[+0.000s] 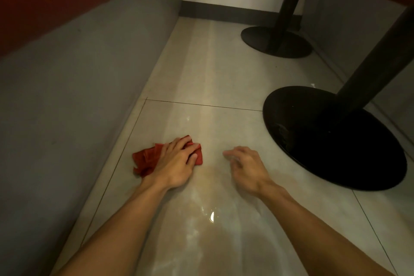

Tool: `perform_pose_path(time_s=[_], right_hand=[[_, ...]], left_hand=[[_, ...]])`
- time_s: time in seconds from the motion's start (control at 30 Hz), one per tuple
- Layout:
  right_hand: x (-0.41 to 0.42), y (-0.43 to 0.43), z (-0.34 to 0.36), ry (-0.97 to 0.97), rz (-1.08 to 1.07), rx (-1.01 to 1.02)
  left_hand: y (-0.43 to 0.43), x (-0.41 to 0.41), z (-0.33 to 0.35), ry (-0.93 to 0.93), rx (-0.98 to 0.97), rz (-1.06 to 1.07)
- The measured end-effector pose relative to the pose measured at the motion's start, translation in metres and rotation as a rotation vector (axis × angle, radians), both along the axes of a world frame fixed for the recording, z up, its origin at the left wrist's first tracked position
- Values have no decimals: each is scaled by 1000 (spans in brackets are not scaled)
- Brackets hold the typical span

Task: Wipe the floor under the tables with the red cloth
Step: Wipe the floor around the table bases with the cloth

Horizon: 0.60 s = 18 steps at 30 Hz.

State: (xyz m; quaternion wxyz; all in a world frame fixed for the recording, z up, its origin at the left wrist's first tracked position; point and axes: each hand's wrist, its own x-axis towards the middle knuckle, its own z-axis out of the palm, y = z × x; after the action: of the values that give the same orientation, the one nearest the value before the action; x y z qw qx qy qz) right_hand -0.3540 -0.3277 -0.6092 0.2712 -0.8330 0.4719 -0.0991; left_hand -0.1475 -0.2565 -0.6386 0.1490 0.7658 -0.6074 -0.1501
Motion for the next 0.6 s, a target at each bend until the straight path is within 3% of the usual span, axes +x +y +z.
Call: perform_pose_path(time_s=[0.1, 0.47, 0.6], right_hand=[[-5, 11, -5, 127, 71, -17], [-4, 16, -14, 210, 86, -1], [-7, 15, -8, 249, 123, 5]], left_hand=[[10, 9, 3, -41, 9, -2], [77, 19, -4, -24, -119, 370], [76, 7, -4, -137, -12, 418]])
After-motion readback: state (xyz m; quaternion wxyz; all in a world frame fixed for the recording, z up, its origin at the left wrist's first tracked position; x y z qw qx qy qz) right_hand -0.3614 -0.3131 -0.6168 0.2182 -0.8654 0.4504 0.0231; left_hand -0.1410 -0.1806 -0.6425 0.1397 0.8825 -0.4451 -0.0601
